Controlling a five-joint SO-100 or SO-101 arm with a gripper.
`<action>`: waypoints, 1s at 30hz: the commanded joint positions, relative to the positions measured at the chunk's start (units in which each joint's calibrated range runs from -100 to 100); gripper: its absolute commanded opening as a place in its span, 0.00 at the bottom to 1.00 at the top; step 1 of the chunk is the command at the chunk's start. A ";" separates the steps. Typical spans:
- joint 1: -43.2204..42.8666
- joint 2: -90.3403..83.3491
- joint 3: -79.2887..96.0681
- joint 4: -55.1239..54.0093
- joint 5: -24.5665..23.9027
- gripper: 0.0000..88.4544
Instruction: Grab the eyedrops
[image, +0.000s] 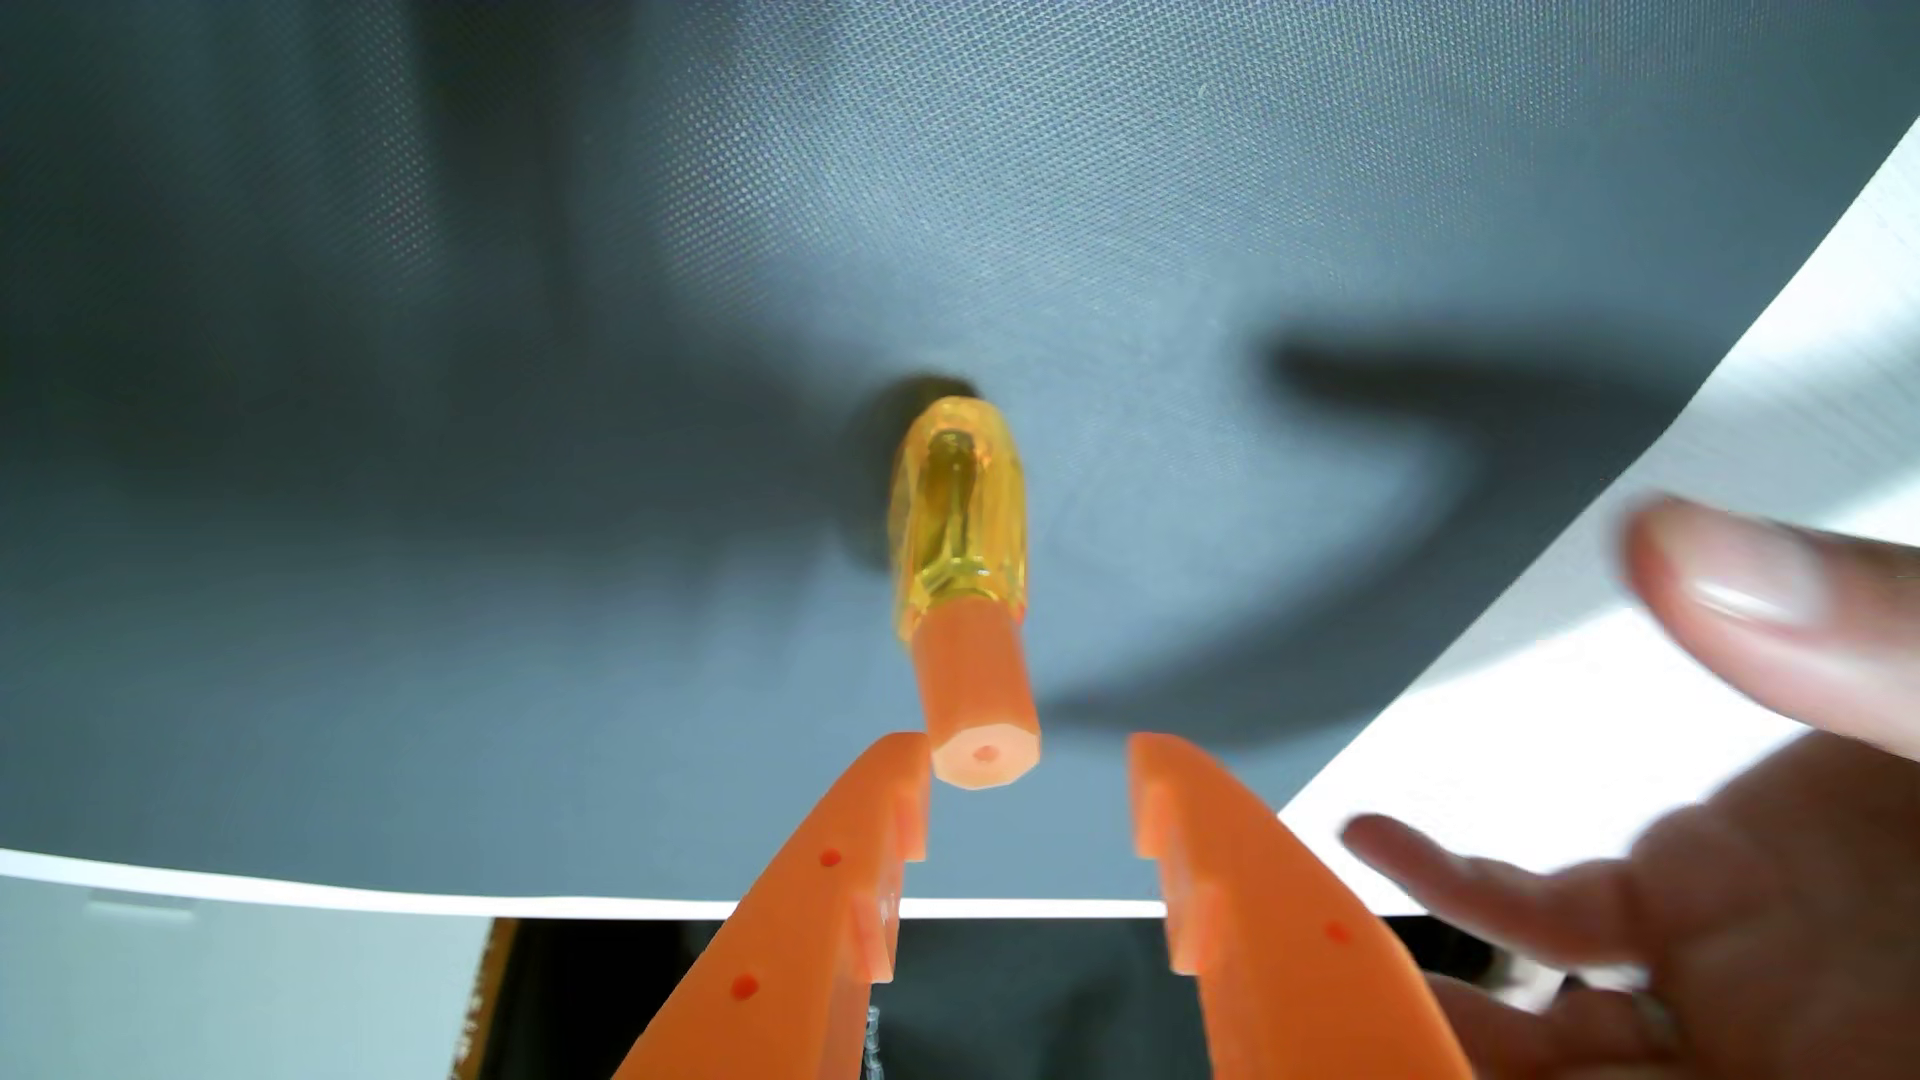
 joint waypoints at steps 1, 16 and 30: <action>-0.37 -2.96 -1.46 -0.07 -0.10 0.16; 2.37 -3.22 6.11 -3.79 -0.10 0.16; -0.04 4.85 5.39 -11.93 -4.08 0.16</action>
